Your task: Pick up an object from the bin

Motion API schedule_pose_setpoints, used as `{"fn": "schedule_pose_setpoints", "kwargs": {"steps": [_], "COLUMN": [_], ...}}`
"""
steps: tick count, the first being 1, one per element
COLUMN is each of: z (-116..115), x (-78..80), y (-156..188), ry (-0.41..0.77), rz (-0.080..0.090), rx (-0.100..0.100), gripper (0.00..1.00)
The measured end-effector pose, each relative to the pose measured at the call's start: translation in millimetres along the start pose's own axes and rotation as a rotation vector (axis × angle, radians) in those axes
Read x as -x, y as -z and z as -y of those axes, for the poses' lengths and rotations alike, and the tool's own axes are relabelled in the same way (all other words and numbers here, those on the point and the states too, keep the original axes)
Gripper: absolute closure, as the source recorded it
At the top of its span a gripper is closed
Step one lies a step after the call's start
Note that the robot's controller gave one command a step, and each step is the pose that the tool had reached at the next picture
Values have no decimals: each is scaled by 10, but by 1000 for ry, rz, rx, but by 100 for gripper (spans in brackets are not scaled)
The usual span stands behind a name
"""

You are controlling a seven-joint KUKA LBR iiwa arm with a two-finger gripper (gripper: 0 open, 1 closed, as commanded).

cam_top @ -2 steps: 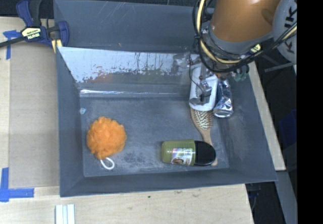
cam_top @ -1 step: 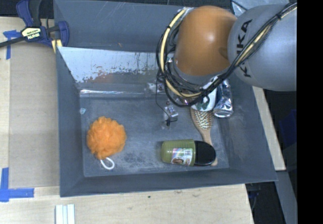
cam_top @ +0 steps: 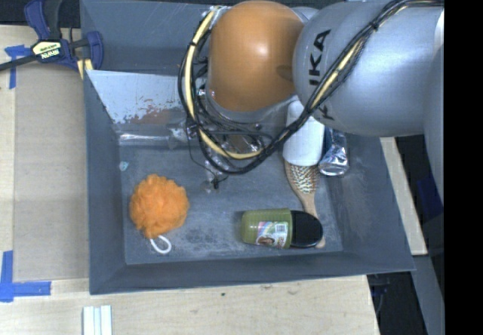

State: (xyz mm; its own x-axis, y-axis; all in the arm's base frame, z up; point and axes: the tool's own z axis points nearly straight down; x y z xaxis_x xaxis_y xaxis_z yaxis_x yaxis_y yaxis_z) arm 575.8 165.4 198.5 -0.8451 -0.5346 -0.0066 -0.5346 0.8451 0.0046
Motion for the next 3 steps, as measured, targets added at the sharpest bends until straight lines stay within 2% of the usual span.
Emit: {"fn": "schedule_pose_setpoints", "kwargs": {"steps": [1,2,3], "z": [504,1112,-42], "x": [-133,-102,303], "y": [110,-438,-424], "ry": [336,404,555], "rz": [5,4,10], "rx": [-4,-4,-2], "gripper": [0,0,0]}}
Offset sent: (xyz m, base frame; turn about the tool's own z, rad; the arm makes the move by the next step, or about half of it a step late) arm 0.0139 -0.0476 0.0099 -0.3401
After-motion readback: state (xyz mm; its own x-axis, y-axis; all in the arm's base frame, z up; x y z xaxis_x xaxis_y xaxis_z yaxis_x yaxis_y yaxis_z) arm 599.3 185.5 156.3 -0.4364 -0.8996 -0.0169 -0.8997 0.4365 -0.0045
